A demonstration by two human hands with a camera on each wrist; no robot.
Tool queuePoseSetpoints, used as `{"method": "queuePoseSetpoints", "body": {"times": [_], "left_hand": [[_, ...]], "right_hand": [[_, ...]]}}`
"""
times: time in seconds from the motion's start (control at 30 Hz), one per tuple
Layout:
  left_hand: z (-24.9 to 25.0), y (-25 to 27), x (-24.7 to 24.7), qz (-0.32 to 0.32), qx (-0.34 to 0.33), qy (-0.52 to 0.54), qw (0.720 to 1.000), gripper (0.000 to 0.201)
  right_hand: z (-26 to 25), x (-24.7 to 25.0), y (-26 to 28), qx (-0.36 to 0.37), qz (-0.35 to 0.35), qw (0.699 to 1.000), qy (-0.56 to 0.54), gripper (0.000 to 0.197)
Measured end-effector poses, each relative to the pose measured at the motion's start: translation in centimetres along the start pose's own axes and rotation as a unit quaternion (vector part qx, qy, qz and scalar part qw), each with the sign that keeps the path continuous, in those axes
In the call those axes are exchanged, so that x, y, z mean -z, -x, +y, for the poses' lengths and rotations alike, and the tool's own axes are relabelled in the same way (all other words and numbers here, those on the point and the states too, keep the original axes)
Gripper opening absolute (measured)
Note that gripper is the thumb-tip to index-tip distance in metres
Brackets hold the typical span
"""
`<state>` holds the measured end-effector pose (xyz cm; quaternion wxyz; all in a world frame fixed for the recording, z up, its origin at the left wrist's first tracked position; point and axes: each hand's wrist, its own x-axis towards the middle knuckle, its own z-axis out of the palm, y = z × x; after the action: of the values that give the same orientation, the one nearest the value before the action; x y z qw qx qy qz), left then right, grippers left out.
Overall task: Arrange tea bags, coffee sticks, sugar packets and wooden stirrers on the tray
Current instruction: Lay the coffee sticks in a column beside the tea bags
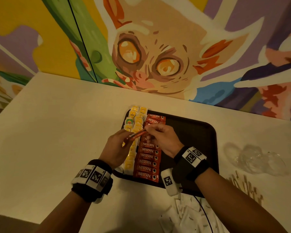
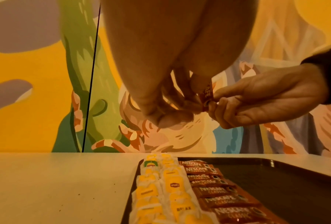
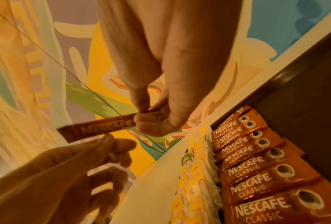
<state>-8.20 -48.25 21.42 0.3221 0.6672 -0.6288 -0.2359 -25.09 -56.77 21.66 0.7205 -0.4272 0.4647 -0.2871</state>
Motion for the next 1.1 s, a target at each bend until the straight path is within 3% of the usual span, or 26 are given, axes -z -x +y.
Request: {"method": "queuePoseSetpoints", "body": {"times": [0.1, 0.2, 0.27, 0.4, 0.5, 0.63, 0.8, 1.1], "left_hand": [[0.8, 0.1, 0.1, -0.041, 0.062, 0.047, 0.996, 0.01], [1.3, 0.3, 0.3, -0.055, 0.093, 0.125, 0.986, 0.03], [1.4, 0.4, 0.4, -0.02, 0.102, 0.194, 0.975, 0.034], [1.3, 0.3, 0.4, 0.038, 0.1, 0.23, 0.967, 0.006], [1.2, 0.0, 0.5, 0.073, 0.124, 0.26, 0.955, 0.005], [1.1, -0.1, 0.6, 0.115, 0.171, 0.318, 0.925, 0.011], [1.1, 0.1, 0.4, 0.11, 0.192, 0.323, 0.92, 0.014], [0.3, -0.2, -0.7, 0.094, 0.248, 0.299, 0.917, 0.011]], "right_hand": [[-0.1, 0.1, 0.2, 0.0, -0.006, 1.0, 0.0, 0.017], [-0.2, 0.1, 0.2, 0.005, 0.016, 0.999, 0.028, 0.015], [-0.4, 0.1, 0.3, -0.007, 0.023, 0.999, 0.032, 0.016], [-0.3, 0.2, 0.6, -0.036, 0.013, 0.999, 0.022, 0.023], [-0.3, 0.1, 0.7, -0.04, 0.002, 0.999, 0.026, 0.02], [-0.1, 0.1, 1.0, 0.005, -0.007, 0.993, 0.118, 0.013], [-0.1, 0.0, 1.4, 0.023, -0.04, 0.995, 0.086, 0.009], [1.8, 1.6, -0.2, -0.047, 0.057, 0.993, 0.093, 0.008]]}}
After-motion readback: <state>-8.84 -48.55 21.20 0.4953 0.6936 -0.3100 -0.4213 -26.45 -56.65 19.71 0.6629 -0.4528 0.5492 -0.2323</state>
